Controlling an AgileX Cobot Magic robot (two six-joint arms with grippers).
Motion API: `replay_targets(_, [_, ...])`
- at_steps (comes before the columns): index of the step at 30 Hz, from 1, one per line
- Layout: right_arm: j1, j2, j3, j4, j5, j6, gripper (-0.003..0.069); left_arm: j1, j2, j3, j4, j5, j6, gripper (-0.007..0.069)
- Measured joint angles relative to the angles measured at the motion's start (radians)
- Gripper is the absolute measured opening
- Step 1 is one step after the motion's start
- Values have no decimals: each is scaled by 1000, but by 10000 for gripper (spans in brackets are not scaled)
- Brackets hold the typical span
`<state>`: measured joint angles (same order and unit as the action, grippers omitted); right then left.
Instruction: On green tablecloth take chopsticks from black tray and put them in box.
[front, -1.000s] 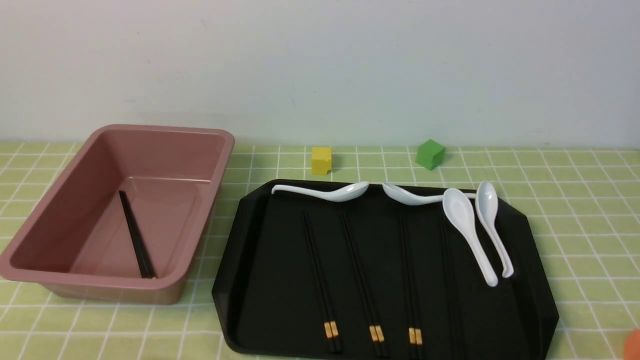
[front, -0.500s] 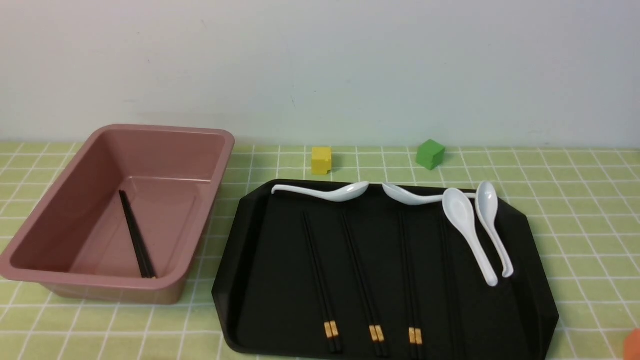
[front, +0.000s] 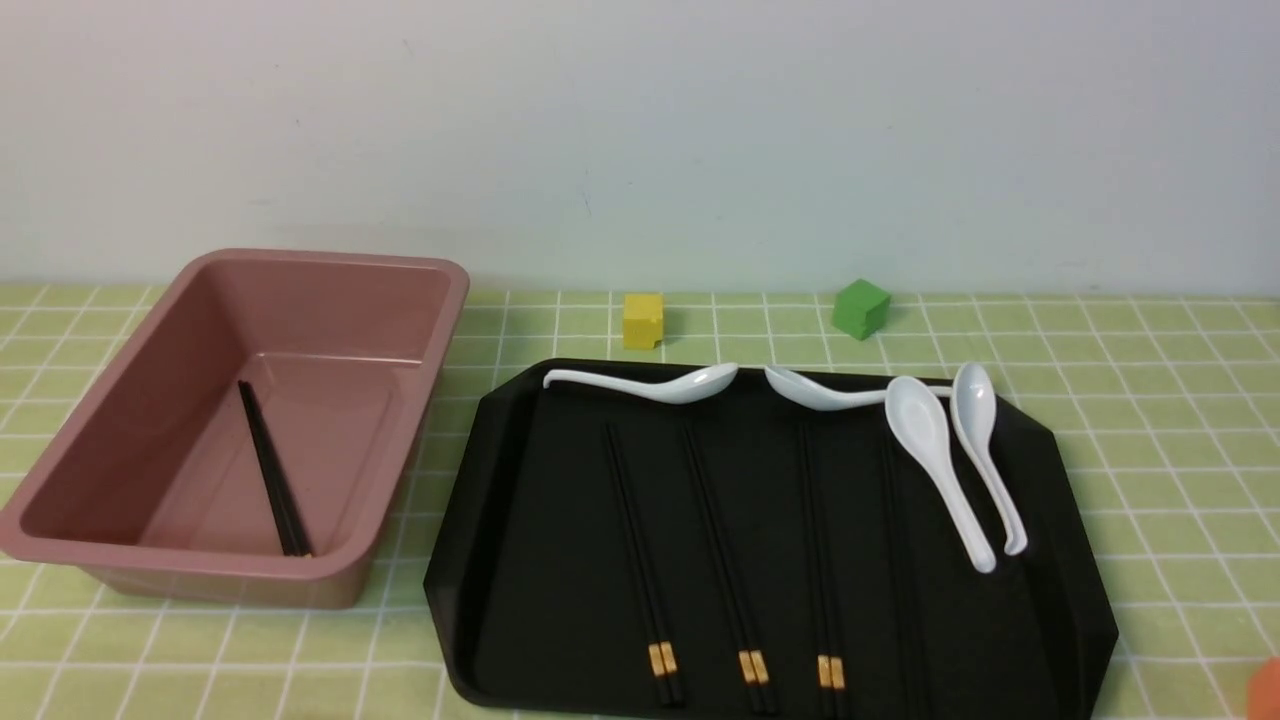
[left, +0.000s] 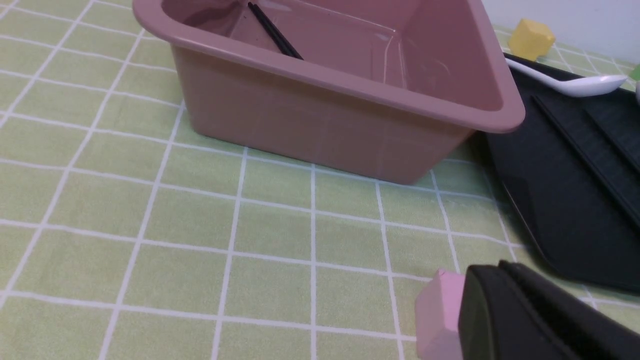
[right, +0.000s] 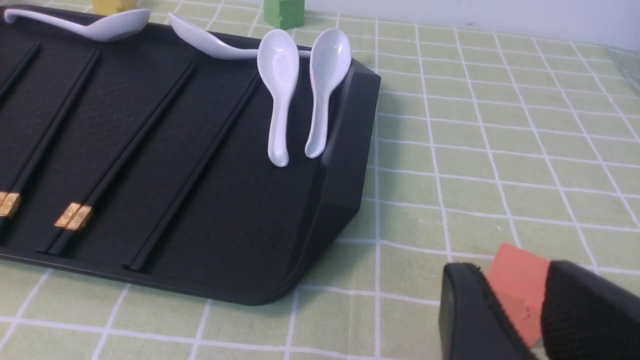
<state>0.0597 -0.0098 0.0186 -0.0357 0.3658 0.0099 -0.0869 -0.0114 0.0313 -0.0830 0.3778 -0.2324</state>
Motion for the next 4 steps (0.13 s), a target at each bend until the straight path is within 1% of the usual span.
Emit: replay_targets(4, [0,0,0,0,0,0,240,0,0,0,0,0,0,15])
